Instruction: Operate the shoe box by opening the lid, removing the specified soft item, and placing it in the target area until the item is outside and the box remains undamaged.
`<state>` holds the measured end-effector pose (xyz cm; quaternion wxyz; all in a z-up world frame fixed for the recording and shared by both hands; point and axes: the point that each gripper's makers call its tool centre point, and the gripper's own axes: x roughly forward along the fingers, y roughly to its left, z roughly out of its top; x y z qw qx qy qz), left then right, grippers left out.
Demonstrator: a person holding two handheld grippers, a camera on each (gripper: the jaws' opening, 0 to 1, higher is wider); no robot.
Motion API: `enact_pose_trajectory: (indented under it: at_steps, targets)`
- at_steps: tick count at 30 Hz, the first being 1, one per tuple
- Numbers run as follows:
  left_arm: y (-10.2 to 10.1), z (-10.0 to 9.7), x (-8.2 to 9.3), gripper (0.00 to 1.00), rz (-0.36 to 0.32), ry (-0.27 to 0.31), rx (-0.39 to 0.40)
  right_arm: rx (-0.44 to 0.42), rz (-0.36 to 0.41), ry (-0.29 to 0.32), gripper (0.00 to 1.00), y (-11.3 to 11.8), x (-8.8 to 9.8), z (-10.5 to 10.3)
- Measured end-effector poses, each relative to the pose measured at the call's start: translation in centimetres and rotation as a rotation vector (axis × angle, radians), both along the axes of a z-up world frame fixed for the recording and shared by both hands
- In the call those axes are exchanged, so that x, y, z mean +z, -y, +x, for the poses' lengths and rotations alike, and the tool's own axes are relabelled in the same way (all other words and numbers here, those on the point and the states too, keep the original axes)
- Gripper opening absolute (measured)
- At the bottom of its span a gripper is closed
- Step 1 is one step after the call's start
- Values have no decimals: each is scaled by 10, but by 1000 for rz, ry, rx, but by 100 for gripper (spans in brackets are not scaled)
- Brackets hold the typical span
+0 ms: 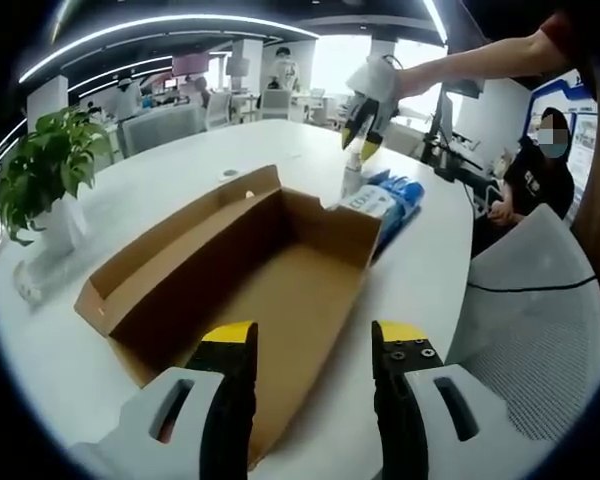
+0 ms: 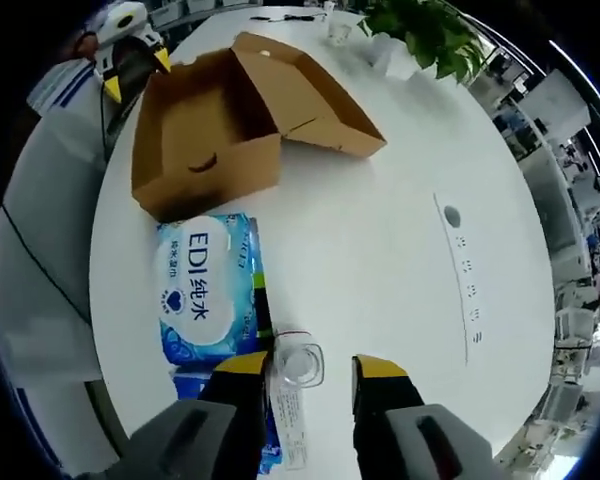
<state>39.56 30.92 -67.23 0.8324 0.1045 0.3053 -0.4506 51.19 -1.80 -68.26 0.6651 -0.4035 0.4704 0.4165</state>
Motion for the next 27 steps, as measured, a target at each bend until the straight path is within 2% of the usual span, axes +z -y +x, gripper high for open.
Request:
enact_pose_trajectory:
  at_steps: [3, 6, 7, 8, 19, 27]
  targets:
    - [0, 1, 2, 46, -2, 4, -4, -30, 22, 25, 30, 1, 10, 1]
    - [0, 3, 2, 46, -8, 5, -5, -123, 102, 34, 31, -2, 19, 3]
    - [0, 3, 3, 46, -10, 4, -6, -154, 136, 55, 31, -3, 24, 5]
    - [0, 3, 3, 46, -10, 5, -8, -157, 141, 56, 31, -3, 25, 5]
    - [-2, 5, 9, 45, -24, 21, -22, -305, 282, 101, 31, 4, 45, -14]
    - [-9, 3, 12, 45, -33, 24, -4, -453, 488, 164, 32, -3, 63, -24]
